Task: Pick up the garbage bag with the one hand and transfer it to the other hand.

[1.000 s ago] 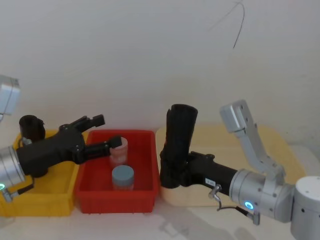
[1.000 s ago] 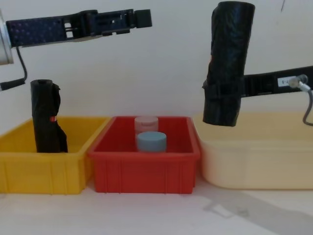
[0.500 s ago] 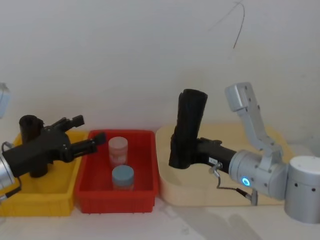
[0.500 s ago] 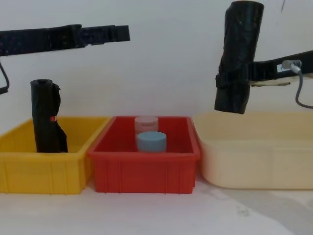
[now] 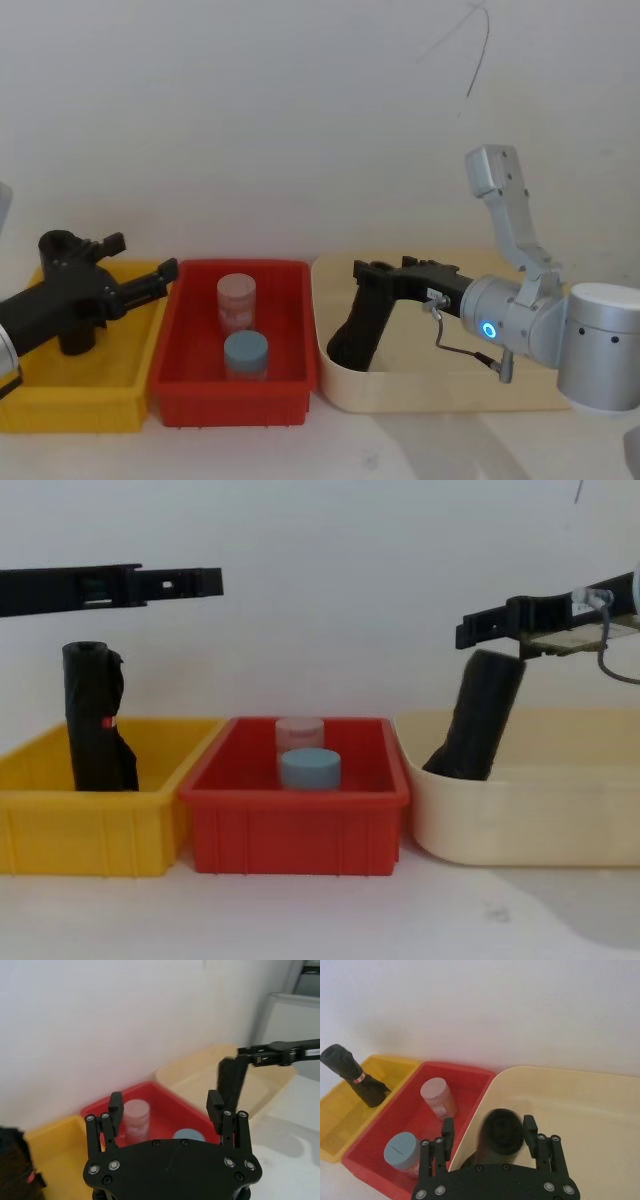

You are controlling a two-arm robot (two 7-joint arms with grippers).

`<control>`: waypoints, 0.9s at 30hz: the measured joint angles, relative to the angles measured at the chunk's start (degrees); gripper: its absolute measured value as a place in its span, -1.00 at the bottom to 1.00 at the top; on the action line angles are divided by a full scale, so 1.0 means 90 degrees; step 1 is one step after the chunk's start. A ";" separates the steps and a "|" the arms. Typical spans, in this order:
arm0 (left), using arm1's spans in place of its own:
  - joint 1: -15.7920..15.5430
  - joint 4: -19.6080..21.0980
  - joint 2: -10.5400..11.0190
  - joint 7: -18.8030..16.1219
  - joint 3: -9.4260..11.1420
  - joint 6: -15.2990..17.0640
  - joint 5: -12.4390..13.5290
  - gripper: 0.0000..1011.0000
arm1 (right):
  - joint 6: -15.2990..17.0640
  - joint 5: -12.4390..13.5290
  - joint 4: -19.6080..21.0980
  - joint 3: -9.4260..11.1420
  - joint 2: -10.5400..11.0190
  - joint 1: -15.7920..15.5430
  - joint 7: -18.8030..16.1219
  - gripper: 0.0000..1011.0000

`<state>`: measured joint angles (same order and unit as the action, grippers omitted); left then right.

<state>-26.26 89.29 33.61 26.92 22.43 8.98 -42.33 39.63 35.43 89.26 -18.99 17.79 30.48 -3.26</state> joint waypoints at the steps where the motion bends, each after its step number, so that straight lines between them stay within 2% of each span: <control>1: 0.0021 0.0007 -0.0006 -0.0117 -0.0015 0.0013 0.0044 0.98 | 0.0006 0.0000 -0.0009 0.0007 -0.0010 0.0005 0.0008 0.64; 6: 0.0070 0.0026 -0.0018 -0.0376 -0.0048 0.0044 0.0140 0.98 | -0.0003 -0.0018 0.0018 0.0019 -0.0004 -0.0006 0.0005 0.90; 9: 0.0099 0.0033 -0.0025 -0.0527 -0.0067 0.0060 0.0197 0.98 | -0.0053 -0.0049 0.0071 -0.0002 0.0030 -0.0036 -0.0043 0.98; 15: 0.0129 0.0044 -0.0031 -0.0674 -0.0086 0.0079 0.0253 0.98 | -0.0309 -0.0220 0.0285 -0.0105 0.0180 -0.0134 -0.0233 0.98; 27: 0.0162 0.0054 -0.0038 -0.0843 -0.0108 0.0098 0.0314 0.98 | -0.0952 -0.0660 0.0836 -0.0437 0.0636 -0.0340 -0.0818 0.98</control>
<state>-24.80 89.77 33.26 19.33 21.46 9.86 -39.50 31.07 29.49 96.78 -22.92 23.52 27.42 -10.62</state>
